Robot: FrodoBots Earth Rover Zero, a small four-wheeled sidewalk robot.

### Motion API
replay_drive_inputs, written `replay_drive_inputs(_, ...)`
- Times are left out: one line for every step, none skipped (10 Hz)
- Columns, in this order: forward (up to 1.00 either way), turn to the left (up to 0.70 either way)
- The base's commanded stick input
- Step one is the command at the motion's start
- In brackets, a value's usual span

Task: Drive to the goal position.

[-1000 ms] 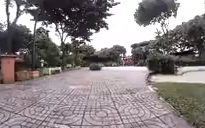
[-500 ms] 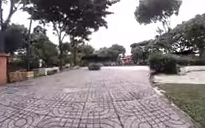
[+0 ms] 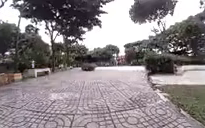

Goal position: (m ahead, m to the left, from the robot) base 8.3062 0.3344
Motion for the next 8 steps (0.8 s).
replay_drive_inputs(0.70,0.00)
replay_drive_inputs(0.70,0.00)
replay_drive_inputs(0.70,0.00)
replay_drive_inputs(0.70,0.00)
replay_drive_inputs(0.70,0.00)
replay_drive_inputs(0.70,0.00)
replay_drive_inputs(0.70,0.00)
replay_drive_inputs(0.70,0.00)
